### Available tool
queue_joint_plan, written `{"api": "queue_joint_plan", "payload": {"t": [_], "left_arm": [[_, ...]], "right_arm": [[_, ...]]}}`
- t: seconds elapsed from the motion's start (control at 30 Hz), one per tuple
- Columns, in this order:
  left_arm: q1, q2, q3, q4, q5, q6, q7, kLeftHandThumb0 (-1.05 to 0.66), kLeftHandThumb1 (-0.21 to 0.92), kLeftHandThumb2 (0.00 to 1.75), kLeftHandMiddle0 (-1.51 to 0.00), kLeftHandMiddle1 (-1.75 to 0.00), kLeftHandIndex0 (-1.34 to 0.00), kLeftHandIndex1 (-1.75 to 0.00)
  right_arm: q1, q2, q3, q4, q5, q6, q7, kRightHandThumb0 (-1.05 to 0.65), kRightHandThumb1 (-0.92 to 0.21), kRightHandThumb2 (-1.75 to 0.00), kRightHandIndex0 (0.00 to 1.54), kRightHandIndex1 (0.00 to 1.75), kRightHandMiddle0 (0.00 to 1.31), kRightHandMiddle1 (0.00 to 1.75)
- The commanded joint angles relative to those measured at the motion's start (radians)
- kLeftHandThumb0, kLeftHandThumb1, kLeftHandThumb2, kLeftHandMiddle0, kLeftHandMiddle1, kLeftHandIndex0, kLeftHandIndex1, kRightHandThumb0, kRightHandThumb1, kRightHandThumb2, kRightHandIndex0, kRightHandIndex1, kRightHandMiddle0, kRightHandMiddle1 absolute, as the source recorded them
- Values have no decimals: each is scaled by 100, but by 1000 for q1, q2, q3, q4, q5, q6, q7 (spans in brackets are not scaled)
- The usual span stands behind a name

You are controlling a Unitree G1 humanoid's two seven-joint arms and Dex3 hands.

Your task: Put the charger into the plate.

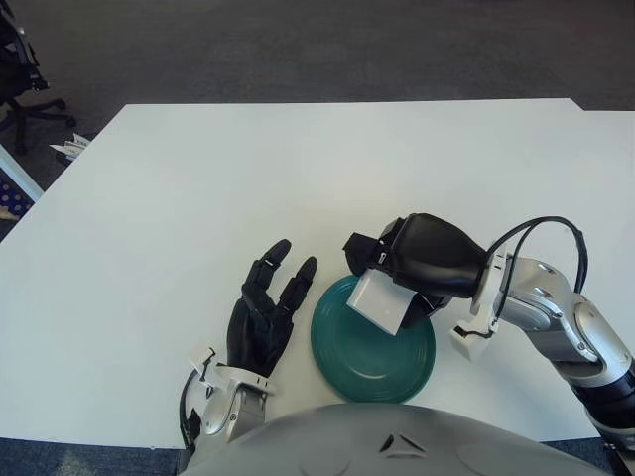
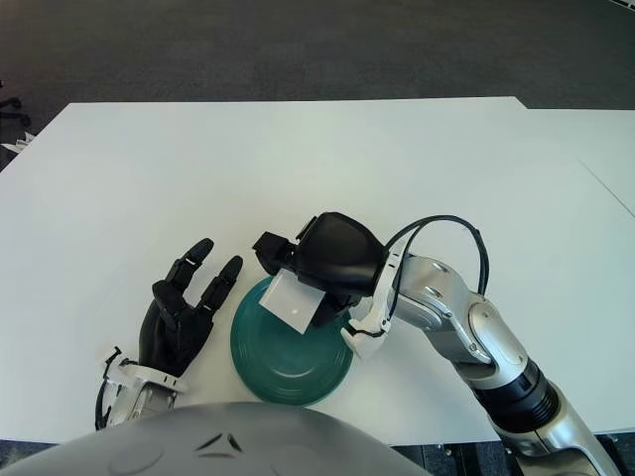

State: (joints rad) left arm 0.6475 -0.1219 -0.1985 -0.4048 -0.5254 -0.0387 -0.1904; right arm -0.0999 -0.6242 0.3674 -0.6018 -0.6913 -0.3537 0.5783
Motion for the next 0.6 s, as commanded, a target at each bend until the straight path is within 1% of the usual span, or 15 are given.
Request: {"api": "queue_joint_plan", "payload": {"t": [0.0,0.1,0.3,0.57], "left_arm": [[-3,-7,-6,2,12,-11,1,-98,92,98,-61,-2,-8,-94],[0,-12,-12,0,23,-18,7,-98,92,98,-62,-3,-8,-94],[2,-12,-15,1,50,-34,13,-98,92,99,-61,-2,-6,-94],[11,-17,-22,-12,75,-35,40,-99,92,101,-60,-2,-6,-93]], "right_arm": [[-5,18,22,19,-28,-20,-6,-43,-47,-112,97,175,49,175],[5,31,42,43,-52,-40,-23,-43,-48,-111,96,175,49,175],[0,30,44,57,-53,-65,-16,-43,-49,-109,98,175,48,174],[-8,27,36,72,-63,-90,-20,-43,-47,-112,108,175,49,175]]}}
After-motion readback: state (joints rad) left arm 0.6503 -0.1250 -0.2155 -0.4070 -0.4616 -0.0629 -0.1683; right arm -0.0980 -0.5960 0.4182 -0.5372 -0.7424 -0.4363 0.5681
